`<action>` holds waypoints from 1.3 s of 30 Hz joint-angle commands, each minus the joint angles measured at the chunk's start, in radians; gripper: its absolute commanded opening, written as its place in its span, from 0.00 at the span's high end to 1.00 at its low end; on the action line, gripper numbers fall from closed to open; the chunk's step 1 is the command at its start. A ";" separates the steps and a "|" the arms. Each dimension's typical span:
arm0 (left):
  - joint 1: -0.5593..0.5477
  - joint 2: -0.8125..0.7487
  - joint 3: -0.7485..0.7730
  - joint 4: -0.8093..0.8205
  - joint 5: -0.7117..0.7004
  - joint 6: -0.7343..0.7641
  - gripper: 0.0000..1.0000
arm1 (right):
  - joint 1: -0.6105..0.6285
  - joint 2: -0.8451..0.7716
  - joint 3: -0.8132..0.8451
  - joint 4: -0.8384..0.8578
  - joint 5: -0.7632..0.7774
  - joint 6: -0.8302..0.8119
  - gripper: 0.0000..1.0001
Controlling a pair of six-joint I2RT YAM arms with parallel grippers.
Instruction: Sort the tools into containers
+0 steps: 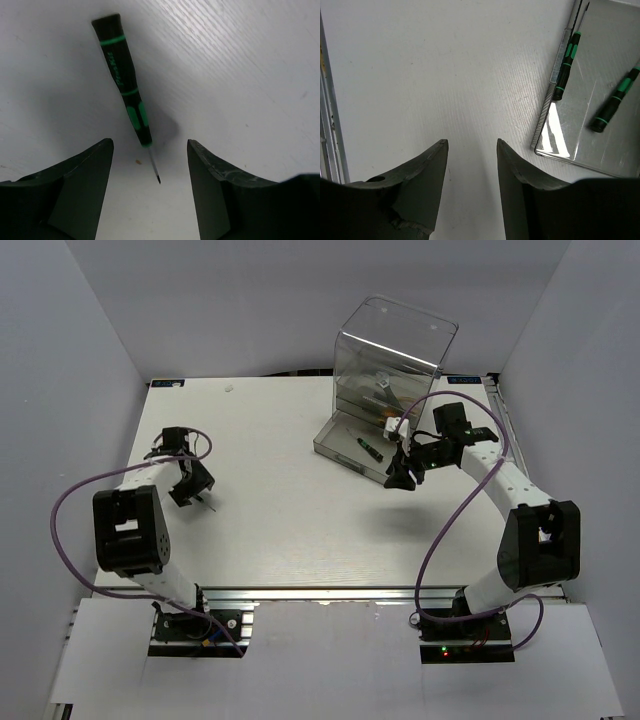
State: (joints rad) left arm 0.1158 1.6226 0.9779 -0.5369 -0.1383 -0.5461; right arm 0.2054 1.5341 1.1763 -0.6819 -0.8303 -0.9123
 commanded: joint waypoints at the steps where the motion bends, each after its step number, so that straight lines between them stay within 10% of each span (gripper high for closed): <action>1: 0.013 0.035 0.073 -0.020 -0.083 0.008 0.29 | 0.003 -0.020 0.028 -0.001 0.005 0.003 0.50; 5: 0.019 0.101 0.113 -0.018 -0.090 0.026 0.36 | 0.003 -0.038 0.008 0.001 0.013 0.003 0.50; 16: 0.024 0.168 0.159 -0.017 -0.011 0.044 0.99 | 0.003 -0.045 0.017 -0.002 0.025 0.003 0.50; 22: 0.018 0.065 0.105 0.154 0.473 -0.027 1.00 | 0.003 -0.043 0.048 -0.002 0.034 0.000 0.50; 27: -0.155 0.029 0.024 0.622 0.834 -0.289 1.00 | 0.003 -0.040 0.077 0.008 0.033 0.001 0.50; 39: -0.513 0.396 0.453 0.755 0.761 -0.567 1.00 | -0.017 -0.072 0.063 0.038 0.046 0.029 0.50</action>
State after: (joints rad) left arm -0.3798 1.9739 1.3415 0.1932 0.6376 -1.0256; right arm 0.1974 1.5085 1.2232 -0.6724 -0.7792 -0.8974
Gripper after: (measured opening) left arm 0.240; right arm 0.504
